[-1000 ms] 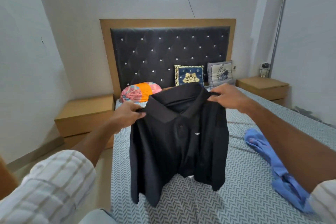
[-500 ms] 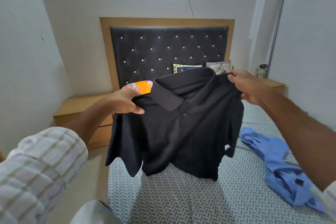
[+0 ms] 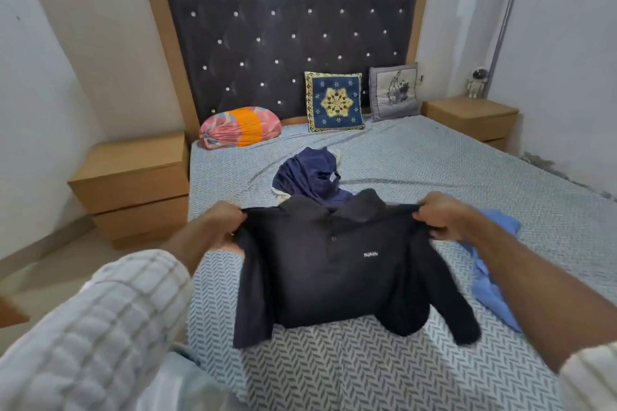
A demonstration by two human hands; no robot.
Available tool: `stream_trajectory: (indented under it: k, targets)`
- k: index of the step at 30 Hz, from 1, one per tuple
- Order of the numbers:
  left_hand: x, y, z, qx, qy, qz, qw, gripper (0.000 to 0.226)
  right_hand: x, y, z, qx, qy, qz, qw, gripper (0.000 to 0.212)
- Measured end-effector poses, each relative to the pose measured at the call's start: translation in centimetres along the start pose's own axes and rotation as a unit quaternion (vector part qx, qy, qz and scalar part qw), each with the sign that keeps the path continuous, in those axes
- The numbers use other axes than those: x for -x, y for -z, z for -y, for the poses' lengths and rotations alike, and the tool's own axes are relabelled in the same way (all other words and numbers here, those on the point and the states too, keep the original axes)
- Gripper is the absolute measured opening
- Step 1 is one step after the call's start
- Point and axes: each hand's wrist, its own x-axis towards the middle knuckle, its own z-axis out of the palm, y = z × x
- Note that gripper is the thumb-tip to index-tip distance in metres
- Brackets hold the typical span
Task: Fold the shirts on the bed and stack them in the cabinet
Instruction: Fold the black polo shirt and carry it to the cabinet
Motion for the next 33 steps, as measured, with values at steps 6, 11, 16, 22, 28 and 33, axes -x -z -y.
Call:
stream_trajectory:
  k: [6, 11, 16, 22, 28, 33]
  targets:
    - [-1.1, -0.4, -11.0, 0.381, -0.054, 0.036, 0.922, 0.022, -5.0, 3.8, 7.9, -0.419, 0.044, -0.111, 0.900, 0.041]
    - [0.3, 5.6, -22.1, 0.483, -0.290, -0.034, 0.825, 0.025, -1.4, 11.9, 16.7, -0.463, 0.228, -0.213, 0.829, 0.043]
    - [3.9, 8.5, -22.8, 0.372, -0.440, -0.102, 0.811, 0.041, 1.0, 13.8, 17.0, -0.408, 0.331, -0.291, 0.800, 0.046]
    - [2.9, 6.2, -10.6, -0.017, -0.468, -0.159, 0.869, 0.047, 0.7, 7.7, 6.4, -0.154, 0.310, -0.294, 0.891, 0.066]
    - [1.5, 0.9, 5.0, -0.193, -0.299, -0.036, 0.934, 0.049, 0.1, -1.0, -7.0, 0.049, 0.240, -0.169, 0.954, 0.062]
    - [1.3, -2.6, 15.5, -0.285, -0.207, 0.101, 0.930, 0.029, -0.1, -6.3, -16.3, 0.155, 0.204, -0.073, 0.964, 0.057]
